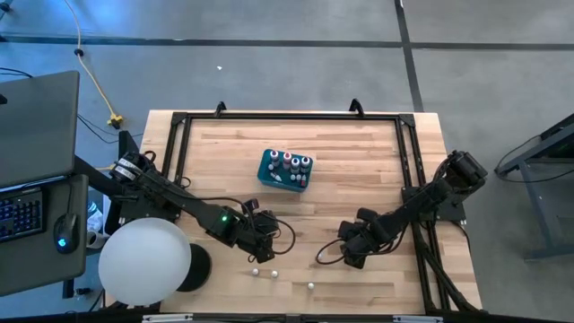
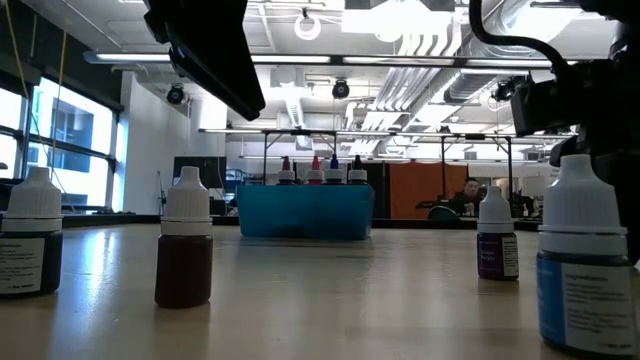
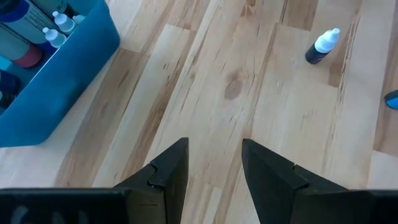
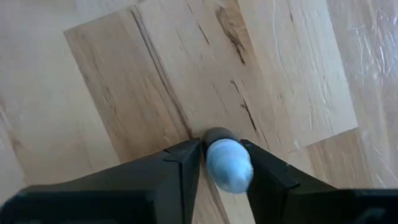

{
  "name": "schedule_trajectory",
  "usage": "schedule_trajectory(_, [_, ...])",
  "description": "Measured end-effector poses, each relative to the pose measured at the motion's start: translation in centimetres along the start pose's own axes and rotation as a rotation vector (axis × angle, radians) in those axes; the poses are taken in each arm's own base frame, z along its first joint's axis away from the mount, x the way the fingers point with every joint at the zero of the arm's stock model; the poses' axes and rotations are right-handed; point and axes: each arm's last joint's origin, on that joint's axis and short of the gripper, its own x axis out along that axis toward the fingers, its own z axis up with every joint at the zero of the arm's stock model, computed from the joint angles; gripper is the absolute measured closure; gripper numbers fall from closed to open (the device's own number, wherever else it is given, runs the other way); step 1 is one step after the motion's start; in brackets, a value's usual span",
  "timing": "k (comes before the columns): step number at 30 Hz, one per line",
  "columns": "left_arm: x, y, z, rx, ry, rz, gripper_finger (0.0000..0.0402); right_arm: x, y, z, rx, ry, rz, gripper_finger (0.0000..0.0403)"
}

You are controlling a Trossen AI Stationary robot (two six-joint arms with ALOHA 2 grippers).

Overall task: Pick & Place food coloring
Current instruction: Put the blue food coloring bottle into the blue bin

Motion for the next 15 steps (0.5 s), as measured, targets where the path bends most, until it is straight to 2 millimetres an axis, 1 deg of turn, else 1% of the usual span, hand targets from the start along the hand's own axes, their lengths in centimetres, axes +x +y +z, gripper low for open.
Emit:
schedule_trajectory(4, [0.0, 0.0, 0.0, -0.001, -0.002, -0.002, 0.0257, -0.1, 0.1, 0.1, -0.006, -0.007, 0.009, 0.0334])
schedule_trajectory(7, [0.0, 0.0, 0.0, -0.001, -0.001, -0.003, 0.0257, -0.5, 0.2, 1.0, -0.025, -0.035, 0.013, 0.0338])
schedule_trajectory(9, [0.0, 0.0, 0.0, -0.002, -0.001, -0.003, 0.0257, -1.2, 0.5, 2.4, -0.054, -0.093, 0.017, 0.0336])
schedule_trajectory(11, [0.0, 0.0, 0.0, -0.003, -0.003, -0.005, 0.0257, -2.1, 0.5, 4.1, -0.105, -0.144, 0.02, 0.0325])
schedule_trajectory(13, [0.0, -0.1, 0.1, -0.007, -0.009, -0.012, 0.0257, -3.0, 0.3, 6.1, -0.149, -0.21, 0.002, 0.0317])
schedule_trajectory(15, [0.0, -0.2, 0.2, -0.013, -0.006, -0.033, 0.0257, -4.1, -0.3, 8.5, -0.186, -0.305, -0.045, 0.0318])
